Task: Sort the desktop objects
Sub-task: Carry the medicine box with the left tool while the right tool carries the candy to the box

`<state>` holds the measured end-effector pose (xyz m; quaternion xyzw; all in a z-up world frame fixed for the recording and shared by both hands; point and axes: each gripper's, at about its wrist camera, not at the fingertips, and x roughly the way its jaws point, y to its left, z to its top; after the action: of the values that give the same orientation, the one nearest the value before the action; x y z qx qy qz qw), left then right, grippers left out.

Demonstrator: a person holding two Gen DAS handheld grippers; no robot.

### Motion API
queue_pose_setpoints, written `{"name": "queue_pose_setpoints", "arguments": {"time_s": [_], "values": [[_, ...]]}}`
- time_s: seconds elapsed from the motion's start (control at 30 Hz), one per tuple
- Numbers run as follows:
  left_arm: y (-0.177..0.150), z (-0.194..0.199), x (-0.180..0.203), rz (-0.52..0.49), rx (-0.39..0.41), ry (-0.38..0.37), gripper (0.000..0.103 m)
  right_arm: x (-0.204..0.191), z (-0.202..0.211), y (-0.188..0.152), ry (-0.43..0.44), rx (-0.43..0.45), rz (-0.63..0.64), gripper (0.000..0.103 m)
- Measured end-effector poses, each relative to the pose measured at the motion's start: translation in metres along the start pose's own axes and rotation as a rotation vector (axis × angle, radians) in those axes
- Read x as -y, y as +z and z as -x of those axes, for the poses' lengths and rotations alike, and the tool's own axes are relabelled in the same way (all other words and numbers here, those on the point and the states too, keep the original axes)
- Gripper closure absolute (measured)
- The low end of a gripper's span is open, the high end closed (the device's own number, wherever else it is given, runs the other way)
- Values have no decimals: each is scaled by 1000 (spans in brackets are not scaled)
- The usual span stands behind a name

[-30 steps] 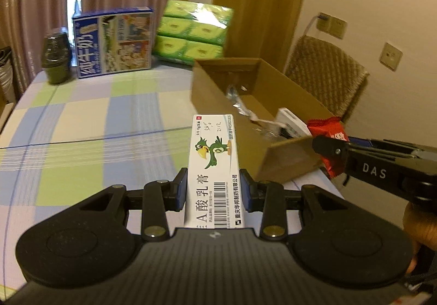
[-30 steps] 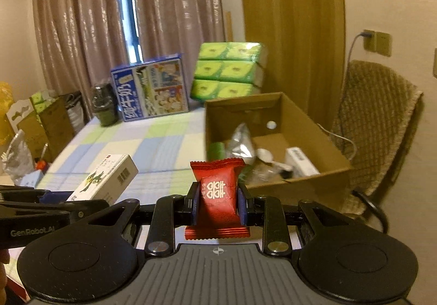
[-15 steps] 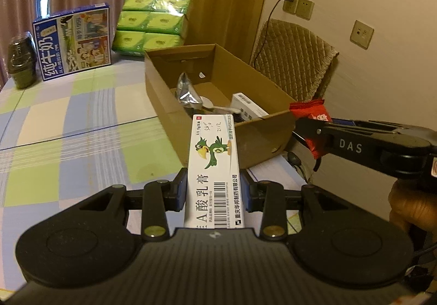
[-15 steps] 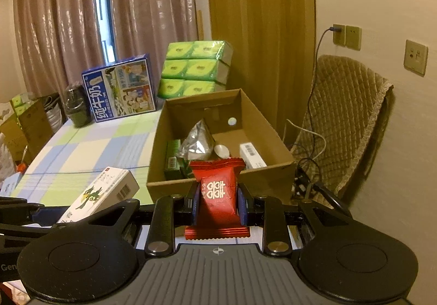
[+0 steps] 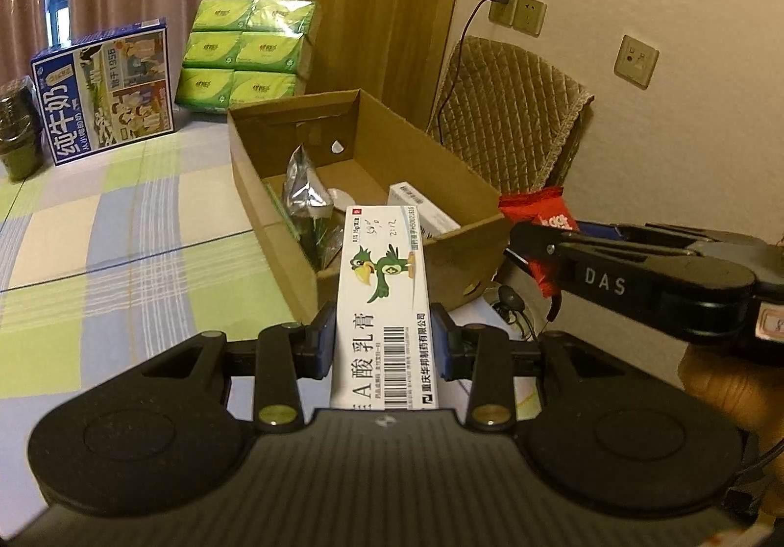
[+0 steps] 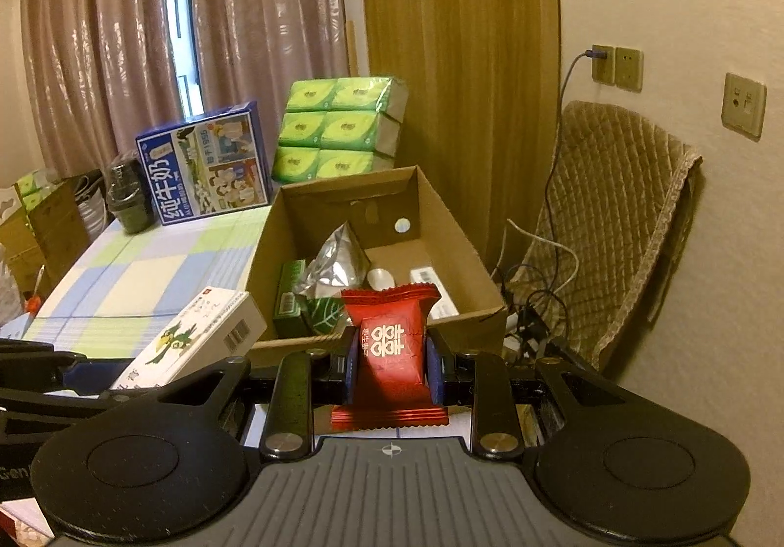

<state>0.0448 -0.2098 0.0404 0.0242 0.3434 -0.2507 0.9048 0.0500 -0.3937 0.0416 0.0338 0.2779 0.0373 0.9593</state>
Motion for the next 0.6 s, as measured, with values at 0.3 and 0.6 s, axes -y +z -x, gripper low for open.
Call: {"name": "queue_pose_setpoints", "arguments": {"time_s": [0.3,0.6], "values": [[19,-13,7,14,8,-5,70,10,-12,17,7,9,31,78],[38,-32,0,59,11,9,70,9,-34,35,23,5,77,78]]}}
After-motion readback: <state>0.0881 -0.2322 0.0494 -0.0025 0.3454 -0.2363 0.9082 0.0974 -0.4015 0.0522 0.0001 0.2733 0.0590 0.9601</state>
